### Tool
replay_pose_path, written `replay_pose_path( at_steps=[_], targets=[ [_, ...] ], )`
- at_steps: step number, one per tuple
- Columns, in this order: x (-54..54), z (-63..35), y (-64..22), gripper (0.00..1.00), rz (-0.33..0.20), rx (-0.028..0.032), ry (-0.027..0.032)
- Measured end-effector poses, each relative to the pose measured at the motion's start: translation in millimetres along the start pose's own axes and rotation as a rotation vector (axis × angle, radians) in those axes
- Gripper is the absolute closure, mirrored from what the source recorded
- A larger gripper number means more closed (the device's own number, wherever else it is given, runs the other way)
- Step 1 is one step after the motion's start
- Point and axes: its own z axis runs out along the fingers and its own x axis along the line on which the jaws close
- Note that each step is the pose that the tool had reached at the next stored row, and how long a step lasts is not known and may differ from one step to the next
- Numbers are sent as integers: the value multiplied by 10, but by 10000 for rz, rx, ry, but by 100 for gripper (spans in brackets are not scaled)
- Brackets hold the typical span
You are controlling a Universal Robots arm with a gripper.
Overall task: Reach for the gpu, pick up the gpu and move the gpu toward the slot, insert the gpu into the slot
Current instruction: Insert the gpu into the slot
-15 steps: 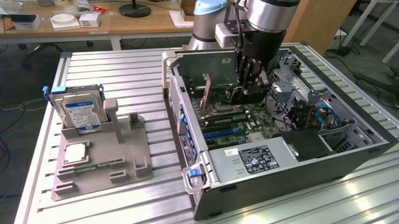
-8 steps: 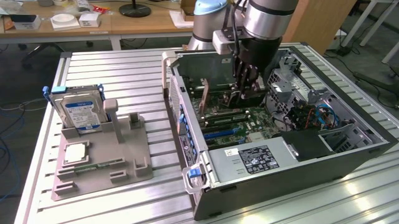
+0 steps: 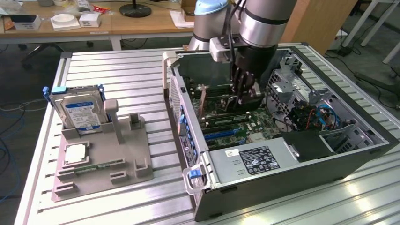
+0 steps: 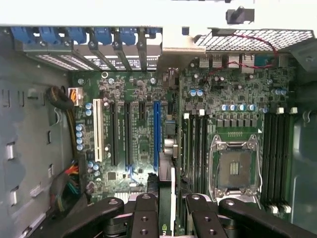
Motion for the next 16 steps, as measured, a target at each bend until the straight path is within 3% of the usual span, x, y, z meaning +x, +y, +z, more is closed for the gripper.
replay_pose_path(
  at_steps=[16],
  targets=[
    [13, 210, 31, 74, -3, 0, -1]
  ],
)
